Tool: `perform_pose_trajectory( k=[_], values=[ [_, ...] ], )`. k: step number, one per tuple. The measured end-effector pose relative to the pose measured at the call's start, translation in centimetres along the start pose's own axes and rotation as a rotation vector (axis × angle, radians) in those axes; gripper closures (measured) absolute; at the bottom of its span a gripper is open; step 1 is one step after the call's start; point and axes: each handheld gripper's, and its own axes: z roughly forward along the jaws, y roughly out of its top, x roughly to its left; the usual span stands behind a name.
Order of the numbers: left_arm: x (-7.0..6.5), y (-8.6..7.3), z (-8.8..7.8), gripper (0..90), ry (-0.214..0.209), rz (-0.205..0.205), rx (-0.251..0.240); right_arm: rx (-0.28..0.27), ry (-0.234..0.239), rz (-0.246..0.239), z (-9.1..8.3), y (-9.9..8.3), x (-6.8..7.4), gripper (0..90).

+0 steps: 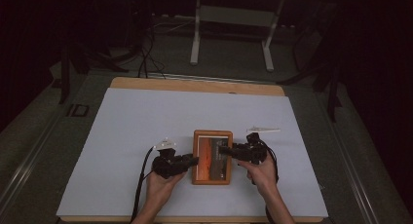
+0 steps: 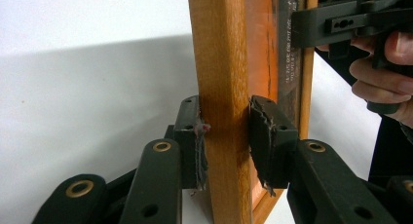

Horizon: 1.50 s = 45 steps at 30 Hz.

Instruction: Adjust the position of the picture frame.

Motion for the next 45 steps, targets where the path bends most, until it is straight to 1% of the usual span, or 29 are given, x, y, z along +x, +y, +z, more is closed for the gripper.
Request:
perform_pose_trajectory(
  k=[5,10,15,17,18,21,25,29,30,32,33,38,39,45],
  values=[
    [0.4,0.3,0.3,67.2,-0.021,-0.001,0.01,-0.003,-0.002,0.019,-0.4,-0.3,-0.3,54.6],
    [0.8,0.3,0.6,66.5,-0.028,-0.032,0.017,0.03,-0.015,0.038,-0.3,-0.8,-0.7,56.9],
    [1.4,0.4,1.0,65.9,-0.043,-0.054,0.028,0.045,-0.028,0.054,-0.2,-1.0,-1.0,58.2],
    [1.7,0.4,1.1,65.3,-0.049,-0.068,0.035,0.046,-0.032,0.068,-0.1,-1.1,-1.2,58.1],
    [2.0,0.4,1.3,65.3,-0.057,-0.089,0.041,0.045,-0.035,0.075,0.0,-1.1,-1.3,57.9],
    [2.3,0.4,1.6,64.0,-0.058,-0.11,0.052,0.043,-0.041,0.103,0.5,-1.3,-1.8,57.6],
    [2.8,0.4,1.9,63.1,-0.068,-0.142,0.063,0.051,-0.057,0.117,0.8,-1.3,-2.1,57.5],
    [3.4,0.4,2.3,62.1,-0.08,-0.163,0.087,0.059,-0.068,0.131,1.1,-1.5,-2.4,57.3],
    [3.7,0.5,2.4,61.8,-0.085,-0.171,0.1,0.061,-0.072,0.13,1.2,-1.5,-2.5,57.4],
    [4.0,0.4,2.6,61.3,-0.097,-0.186,0.104,0.066,-0.079,0.14,1.3,-1.6,-2.7,57.3],
    [4.1,0.4,2.6,61.3,-0.099,-0.189,0.106,0.066,-0.075,0.151,1.4,-1.7,-2.8,57.2],
    [4.5,0.4,2.8,60.7,-0.115,-0.204,0.117,0.067,-0.072,0.169,1.7,-1.8,-3.1,56.3],
    [4.8,0.3,3.0,60.6,-0.131,-0.212,0.121,0.072,-0.074,0.179,1.8,-1.8,-3.2,55.8],
    [5.2,0.4,3.0,60.7,-0.153,-0.207,0.125,0.075,-0.073,0.181,1.8,-1.8,-3.3,55.7]
  ],
)
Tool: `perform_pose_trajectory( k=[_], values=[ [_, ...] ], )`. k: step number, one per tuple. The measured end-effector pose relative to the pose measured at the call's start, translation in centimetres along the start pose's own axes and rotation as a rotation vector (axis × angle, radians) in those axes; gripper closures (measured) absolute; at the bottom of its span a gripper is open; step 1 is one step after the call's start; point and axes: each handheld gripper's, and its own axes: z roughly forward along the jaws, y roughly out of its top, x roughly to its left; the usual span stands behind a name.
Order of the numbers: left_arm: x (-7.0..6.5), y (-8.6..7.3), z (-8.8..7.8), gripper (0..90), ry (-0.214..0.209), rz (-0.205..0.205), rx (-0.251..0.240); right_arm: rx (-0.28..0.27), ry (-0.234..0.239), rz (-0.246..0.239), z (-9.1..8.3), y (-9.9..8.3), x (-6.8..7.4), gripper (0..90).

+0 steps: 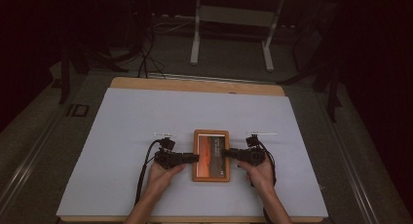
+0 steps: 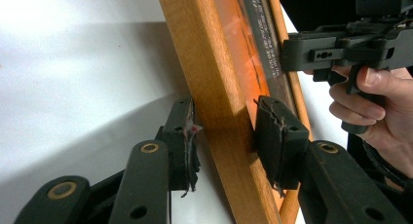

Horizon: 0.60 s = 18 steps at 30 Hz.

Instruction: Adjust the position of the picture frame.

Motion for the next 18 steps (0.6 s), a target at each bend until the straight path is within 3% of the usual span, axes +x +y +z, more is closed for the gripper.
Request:
perform_pose_trajectory(
  k=[5,10,13,18],
  values=[
    [-0.03,0.58,0.03,59.8,0.007,0.038,0.031,-0.001,-0.003,0.003,-0.02,-0.02,0.03,55.7],
    [-0.02,0.56,0.07,59.2,0.005,0.047,0.028,-0.001,-0.006,-0.009,-0.05,-0.05,0.03,55.1],
    [-0.39,0.47,0.14,57.0,0.032,0.09,0.022,0.001,-0.009,-0.018,-0.07,-0.05,0.08,54.1],
    [-0.84,0.42,-0.02,52.2,0.063,0.119,0.008,-0.028,-0.041,-0.056,-0.91,0.07,0.15,53.4]
  ],
)
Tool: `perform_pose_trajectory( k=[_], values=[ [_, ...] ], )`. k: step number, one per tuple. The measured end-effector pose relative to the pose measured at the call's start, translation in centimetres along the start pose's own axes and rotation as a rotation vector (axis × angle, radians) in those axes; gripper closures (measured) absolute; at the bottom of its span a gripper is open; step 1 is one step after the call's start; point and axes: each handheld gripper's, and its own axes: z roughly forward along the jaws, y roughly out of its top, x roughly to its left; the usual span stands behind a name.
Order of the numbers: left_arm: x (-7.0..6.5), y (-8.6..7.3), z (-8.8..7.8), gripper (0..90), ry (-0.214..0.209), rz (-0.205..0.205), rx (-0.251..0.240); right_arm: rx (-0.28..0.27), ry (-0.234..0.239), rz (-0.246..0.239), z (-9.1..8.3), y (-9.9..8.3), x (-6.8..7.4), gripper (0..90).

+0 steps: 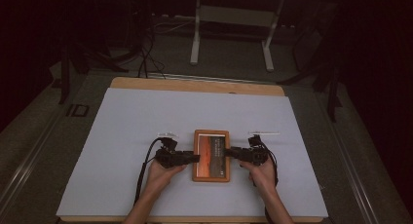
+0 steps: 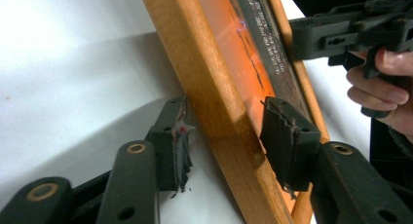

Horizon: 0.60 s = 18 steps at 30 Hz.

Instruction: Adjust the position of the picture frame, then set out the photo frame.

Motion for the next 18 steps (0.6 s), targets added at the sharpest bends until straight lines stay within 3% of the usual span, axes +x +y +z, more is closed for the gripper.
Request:
perform_pose_trajectory(
  k=[4,8,12,18],
  values=[
    [-0.2,0.1,-0.6,50.6,-0.007,0.005,-0.043,-0.022,-0.01,-0.016,-0.7,0.2,-0.2,51.5],
    [-0.6,0.2,-1.6,49.4,0.033,0.03,-0.079,-0.057,-0.039,-0.049,-1.8,0.6,-0.2,46.7],
    [-1.0,0.3,-2.0,48.3,0.055,0.035,-0.11,-0.074,-0.052,-0.103,-2.2,0.6,0.4,41.4],
    [-1.7,0.2,-2.1,47.8,0.095,0.075,-0.125,-0.076,-0.129,-0.205,-2.2,0.7,2.1,46.7]
  ],
)
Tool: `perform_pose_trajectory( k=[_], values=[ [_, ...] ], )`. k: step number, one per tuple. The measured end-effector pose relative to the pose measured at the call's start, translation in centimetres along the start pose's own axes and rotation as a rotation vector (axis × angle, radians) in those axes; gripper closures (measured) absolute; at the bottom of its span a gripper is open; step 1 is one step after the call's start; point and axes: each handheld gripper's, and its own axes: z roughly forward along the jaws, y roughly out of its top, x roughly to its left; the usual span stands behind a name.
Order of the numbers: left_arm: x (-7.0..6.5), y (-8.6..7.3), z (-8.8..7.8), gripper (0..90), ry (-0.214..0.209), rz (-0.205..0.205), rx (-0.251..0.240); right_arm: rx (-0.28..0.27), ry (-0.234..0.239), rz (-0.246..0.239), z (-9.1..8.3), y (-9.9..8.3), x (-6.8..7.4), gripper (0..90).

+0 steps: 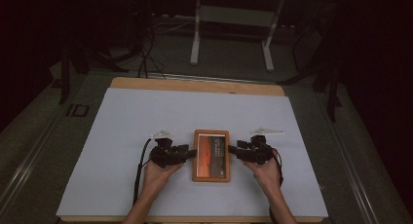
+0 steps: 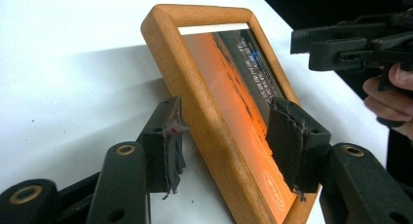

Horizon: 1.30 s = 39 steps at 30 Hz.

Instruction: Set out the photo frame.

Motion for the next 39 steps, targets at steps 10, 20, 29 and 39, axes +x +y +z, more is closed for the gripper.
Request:
perform_pose_trajectory(
  k=[10,20,29,39],
  values=[
    [-1.6,-0.1,-0.6,47.2,0.073,0.09,-0.014,0.009,-0.132,-0.211,-0.5,0.9,1.9,72.1],
    [-2.9,-0.4,-0.7,48.5,0.125,0.171,-0.017,-0.022,-0.138,-0.294,2.0,2.1,2.1,89.8],
    [-3.2,-0.5,-1.0,49.0,0.128,0.179,-0.013,-0.039,-0.128,-0.274,3.8,2.6,1.9,89.8],
    [-3.0,-0.5,-1.4,49.6,0.135,0.165,-0.006,-0.029,-0.139,-0.273,4.8,2.6,1.7,89.9]
  ],
)
